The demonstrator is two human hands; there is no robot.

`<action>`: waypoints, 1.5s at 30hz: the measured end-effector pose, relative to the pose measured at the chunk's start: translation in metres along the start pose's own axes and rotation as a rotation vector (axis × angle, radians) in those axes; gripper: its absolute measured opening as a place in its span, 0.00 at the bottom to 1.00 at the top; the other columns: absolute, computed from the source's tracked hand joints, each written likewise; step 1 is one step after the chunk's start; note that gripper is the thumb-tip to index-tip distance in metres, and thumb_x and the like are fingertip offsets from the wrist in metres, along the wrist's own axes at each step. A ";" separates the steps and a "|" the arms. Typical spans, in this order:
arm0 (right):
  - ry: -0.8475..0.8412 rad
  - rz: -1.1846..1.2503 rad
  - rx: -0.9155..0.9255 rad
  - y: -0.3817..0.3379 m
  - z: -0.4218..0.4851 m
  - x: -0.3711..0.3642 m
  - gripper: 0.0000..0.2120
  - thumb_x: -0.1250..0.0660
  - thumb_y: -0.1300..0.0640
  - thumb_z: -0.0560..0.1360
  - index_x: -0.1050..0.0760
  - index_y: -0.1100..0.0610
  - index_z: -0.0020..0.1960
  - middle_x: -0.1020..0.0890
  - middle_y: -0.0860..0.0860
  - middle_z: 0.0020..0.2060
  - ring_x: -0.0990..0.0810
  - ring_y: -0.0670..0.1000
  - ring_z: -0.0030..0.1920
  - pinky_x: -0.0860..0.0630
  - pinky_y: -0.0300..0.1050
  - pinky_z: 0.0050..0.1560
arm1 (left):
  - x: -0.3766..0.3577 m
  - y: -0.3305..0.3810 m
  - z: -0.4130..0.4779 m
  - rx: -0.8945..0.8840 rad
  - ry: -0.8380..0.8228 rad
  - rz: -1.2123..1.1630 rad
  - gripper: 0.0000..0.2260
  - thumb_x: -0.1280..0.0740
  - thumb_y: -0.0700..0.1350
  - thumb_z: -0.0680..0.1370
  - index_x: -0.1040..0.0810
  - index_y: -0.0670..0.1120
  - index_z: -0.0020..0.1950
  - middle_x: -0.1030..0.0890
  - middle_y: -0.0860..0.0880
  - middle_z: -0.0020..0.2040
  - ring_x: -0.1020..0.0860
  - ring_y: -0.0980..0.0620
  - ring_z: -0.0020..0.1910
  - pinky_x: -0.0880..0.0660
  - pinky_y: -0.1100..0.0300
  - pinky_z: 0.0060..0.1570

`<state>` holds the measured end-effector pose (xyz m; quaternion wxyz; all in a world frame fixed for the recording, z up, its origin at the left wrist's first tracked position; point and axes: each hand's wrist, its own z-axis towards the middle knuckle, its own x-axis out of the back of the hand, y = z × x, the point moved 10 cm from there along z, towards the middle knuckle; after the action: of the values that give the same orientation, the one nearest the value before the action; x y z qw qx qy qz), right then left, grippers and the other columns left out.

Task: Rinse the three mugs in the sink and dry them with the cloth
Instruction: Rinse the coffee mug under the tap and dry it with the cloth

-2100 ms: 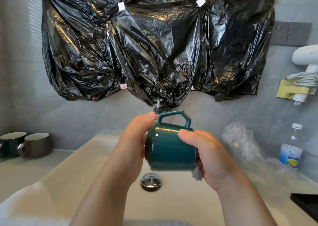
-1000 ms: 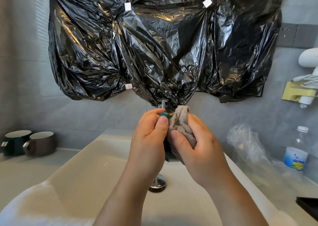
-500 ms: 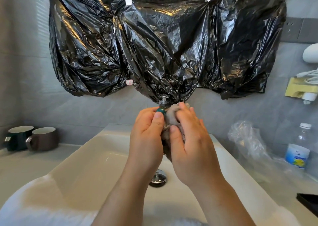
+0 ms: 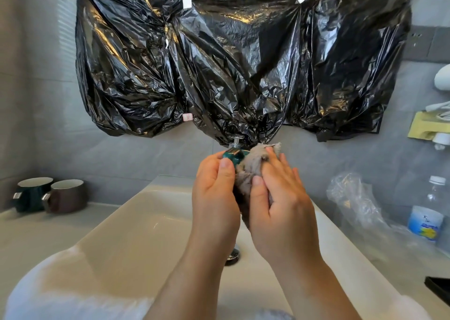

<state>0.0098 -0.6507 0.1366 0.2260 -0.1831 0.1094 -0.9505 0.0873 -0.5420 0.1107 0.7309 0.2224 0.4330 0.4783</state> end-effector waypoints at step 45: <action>0.063 0.450 0.053 -0.001 0.003 0.011 0.15 0.40 0.56 0.81 0.24 0.52 0.65 0.22 0.48 0.67 0.27 0.47 0.70 0.29 0.43 0.68 | 0.023 -0.015 0.009 0.028 0.194 -0.133 0.16 0.41 0.55 0.82 0.20 0.50 0.42 0.16 0.53 0.37 0.18 0.53 0.39 0.21 0.55 0.41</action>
<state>0.0013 -0.6551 0.1433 0.4335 -0.1182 0.1294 -0.8839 0.1069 -0.5277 0.0948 0.7126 0.1558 0.5223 0.4418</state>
